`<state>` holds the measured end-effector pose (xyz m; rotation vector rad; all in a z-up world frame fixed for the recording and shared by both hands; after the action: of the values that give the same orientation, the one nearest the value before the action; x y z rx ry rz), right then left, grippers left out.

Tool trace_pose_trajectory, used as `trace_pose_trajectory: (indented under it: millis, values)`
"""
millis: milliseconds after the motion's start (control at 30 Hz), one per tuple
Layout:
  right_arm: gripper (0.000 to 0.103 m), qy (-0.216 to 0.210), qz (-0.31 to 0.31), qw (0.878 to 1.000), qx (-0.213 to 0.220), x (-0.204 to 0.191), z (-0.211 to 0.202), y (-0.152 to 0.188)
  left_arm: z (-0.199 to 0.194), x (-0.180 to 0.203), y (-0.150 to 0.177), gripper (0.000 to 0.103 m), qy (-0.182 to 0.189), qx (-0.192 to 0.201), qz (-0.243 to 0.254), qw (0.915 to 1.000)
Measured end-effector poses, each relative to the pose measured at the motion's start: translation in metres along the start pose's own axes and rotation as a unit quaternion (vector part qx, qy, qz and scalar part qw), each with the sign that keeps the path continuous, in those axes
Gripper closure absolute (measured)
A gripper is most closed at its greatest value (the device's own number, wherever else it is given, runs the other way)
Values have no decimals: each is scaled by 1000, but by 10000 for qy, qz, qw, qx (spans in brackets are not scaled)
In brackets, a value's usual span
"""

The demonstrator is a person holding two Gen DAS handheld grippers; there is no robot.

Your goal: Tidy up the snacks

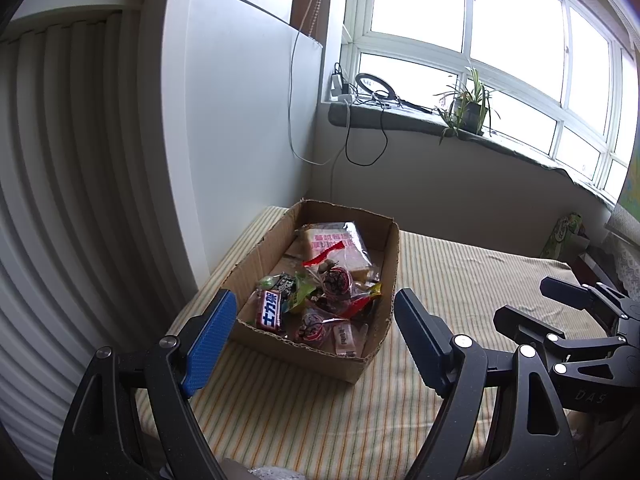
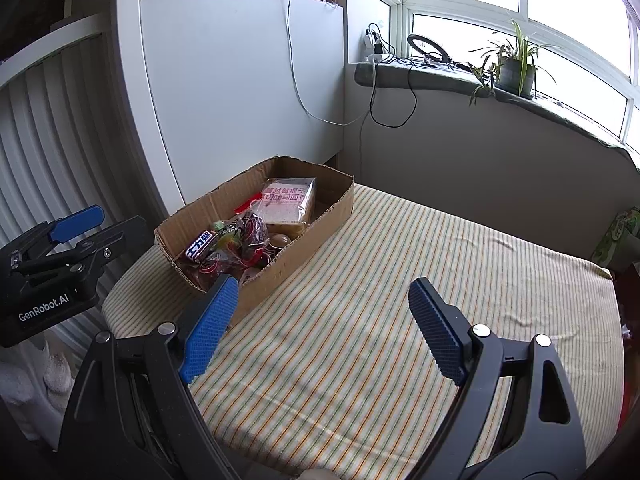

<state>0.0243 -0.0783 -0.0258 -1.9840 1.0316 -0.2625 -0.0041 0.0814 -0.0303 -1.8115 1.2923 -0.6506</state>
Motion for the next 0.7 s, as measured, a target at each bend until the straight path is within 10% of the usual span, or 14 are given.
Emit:
trace_pose_trajectory:
  millis: [700]
  values:
    - [13, 23, 82, 10000, 26, 0, -1, 4, -1, 6, 0, 22, -5, -34, 3, 10000]
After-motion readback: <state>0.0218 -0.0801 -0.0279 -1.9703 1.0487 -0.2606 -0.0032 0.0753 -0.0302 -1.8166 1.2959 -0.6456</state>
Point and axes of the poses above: each gripper's, at about its wrist camera, not at the fingertips, and z roughly the way its jaws point, x to its right, y to its underside, the point moved 3 cm from there along z, roughly the way its jaws point, and after that the axes turned 14 degrees about -y, right-handed, at the moved point
